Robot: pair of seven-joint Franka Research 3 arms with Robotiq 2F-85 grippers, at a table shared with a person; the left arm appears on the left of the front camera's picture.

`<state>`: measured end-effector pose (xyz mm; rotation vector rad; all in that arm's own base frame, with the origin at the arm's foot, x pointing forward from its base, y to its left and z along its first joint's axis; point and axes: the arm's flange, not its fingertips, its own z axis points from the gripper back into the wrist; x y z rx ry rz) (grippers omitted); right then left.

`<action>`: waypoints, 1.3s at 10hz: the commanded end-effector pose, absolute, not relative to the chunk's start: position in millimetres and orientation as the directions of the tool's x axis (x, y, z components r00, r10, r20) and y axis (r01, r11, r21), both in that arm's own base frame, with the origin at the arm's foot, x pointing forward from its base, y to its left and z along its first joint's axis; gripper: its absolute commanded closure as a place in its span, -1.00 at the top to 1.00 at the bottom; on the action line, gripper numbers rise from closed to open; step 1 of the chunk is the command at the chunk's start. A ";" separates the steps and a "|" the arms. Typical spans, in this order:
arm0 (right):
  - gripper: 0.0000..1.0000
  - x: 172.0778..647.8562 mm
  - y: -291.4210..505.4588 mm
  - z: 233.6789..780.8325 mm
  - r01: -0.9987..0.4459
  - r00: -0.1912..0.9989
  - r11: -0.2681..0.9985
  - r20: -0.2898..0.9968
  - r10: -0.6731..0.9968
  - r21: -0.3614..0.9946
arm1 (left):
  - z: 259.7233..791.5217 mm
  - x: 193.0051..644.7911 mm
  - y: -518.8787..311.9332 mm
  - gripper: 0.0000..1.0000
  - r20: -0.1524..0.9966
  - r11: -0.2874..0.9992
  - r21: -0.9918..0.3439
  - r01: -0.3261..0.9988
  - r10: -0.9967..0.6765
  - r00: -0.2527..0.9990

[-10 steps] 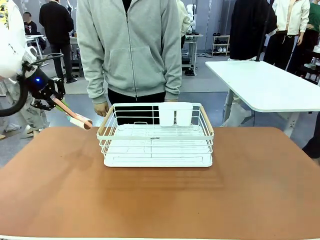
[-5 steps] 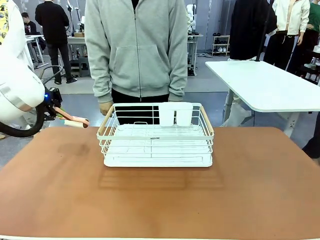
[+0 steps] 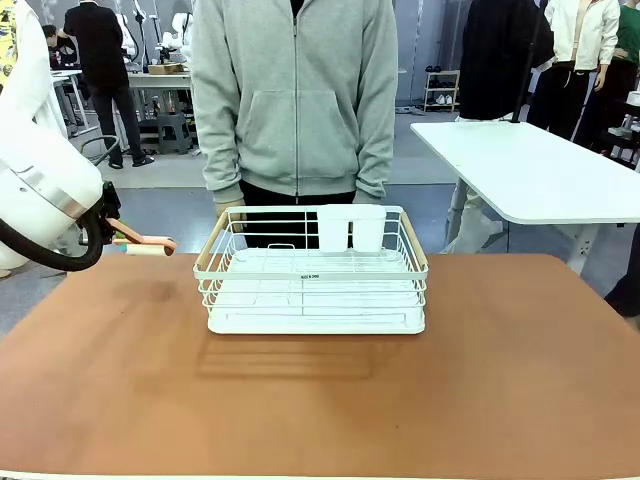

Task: Clean the table.
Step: Place the Lint Roller down when the Dish drying rack is positioned in the middle of the table.

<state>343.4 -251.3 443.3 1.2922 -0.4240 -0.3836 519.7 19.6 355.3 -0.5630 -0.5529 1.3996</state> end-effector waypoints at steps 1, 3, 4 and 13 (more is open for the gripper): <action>1.00 340.5 -249.0 445.4 0.021 0.861 0.225 0.097 -0.500 0.974 | 297.6 511.2 49.8 -0.57 -0.011 0.081 -0.657 -0.750 0.993 0.118; 1.00 340.5 -249.0 445.4 0.021 0.861 0.225 0.097 -0.500 0.974 | 291.1 511.5 52.3 -0.57 -0.009 0.088 -0.619 -0.780 0.993 0.119; 1.00 340.5 -249.0 445.4 0.021 0.861 0.225 0.097 -0.500 0.974 | 290.5 511.7 51.7 -0.57 0.002 0.101 -0.609 -0.787 0.992 0.126; 1.00 340.5 -249.0 445.4 0.021 0.861 0.225 0.097 -0.500 0.974 | 320.1 480.3 36.4 1.00 0.105 0.211 -0.571 -0.793 0.977 0.185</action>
